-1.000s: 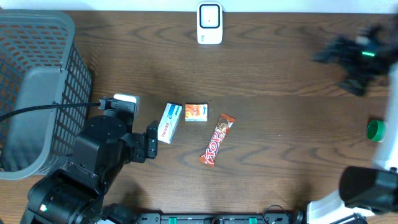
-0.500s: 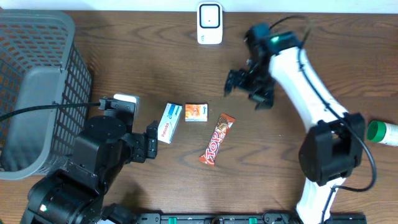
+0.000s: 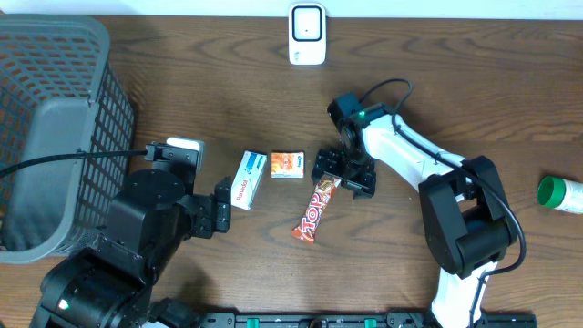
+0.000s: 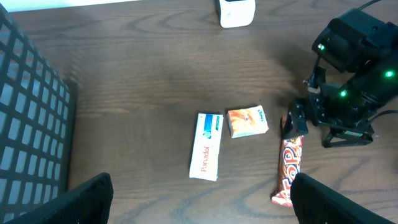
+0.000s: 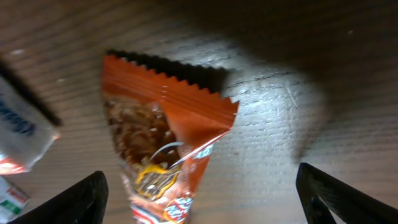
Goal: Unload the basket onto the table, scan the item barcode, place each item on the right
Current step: 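Grasp the red Top chocolate bar by its end with the right gripper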
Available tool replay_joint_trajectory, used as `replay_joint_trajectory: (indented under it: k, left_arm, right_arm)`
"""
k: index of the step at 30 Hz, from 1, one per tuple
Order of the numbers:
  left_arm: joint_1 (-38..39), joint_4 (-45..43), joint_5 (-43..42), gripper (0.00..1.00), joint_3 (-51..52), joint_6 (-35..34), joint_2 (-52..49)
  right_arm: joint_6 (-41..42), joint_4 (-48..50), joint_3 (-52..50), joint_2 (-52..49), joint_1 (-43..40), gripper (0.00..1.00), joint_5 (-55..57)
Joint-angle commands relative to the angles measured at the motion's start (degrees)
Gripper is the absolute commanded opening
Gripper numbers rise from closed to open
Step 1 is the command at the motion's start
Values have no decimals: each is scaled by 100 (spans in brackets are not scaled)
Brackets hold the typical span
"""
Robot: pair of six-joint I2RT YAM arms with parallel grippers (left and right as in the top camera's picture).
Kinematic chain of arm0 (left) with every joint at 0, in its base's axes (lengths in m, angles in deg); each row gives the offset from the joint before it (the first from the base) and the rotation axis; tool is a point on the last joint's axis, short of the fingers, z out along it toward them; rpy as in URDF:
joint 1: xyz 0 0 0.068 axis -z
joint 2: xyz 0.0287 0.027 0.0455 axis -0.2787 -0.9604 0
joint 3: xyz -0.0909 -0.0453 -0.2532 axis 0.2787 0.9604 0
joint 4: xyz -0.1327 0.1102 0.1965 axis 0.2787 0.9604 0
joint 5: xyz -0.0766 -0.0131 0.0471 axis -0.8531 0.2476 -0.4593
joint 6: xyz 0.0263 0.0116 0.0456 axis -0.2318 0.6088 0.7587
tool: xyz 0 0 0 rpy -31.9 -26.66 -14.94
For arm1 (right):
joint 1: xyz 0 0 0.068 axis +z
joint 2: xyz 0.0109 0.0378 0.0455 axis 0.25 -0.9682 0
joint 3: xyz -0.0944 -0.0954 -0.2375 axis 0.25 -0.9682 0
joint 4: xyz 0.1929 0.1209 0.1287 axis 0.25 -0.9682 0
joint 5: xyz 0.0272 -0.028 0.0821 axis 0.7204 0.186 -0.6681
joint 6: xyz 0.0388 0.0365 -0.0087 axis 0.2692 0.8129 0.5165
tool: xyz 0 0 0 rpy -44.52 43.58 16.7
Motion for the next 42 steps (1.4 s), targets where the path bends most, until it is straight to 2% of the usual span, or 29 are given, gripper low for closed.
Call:
replay_joint_trajectory:
  k: [1,9,19,26,36,42]
  left_arm:
    - [17,11,33,91,-15,-92,24]
    - [17,11,33,91,-15,-92,24]
    - [17,11,33,91,-15,-92,24]
    - [17,13,33,92,-15,-92,24]
    - [17,11,33,91,-15,-92,24]
    - [17,13,33,91,-15,-92,24]
  right_arm:
    - [-227,129,-83,0,50,91,4]
    - [-275,457,-275,-2,168,92,127]
    - [-243,1224,-754,-2,546,81,133]
    - [-118,1213,-966,-4,592,68,367]
    - [-120,1241,-1224,-4,590,43,428]
    - [-195,1189,-1224,-4,595,33,378]
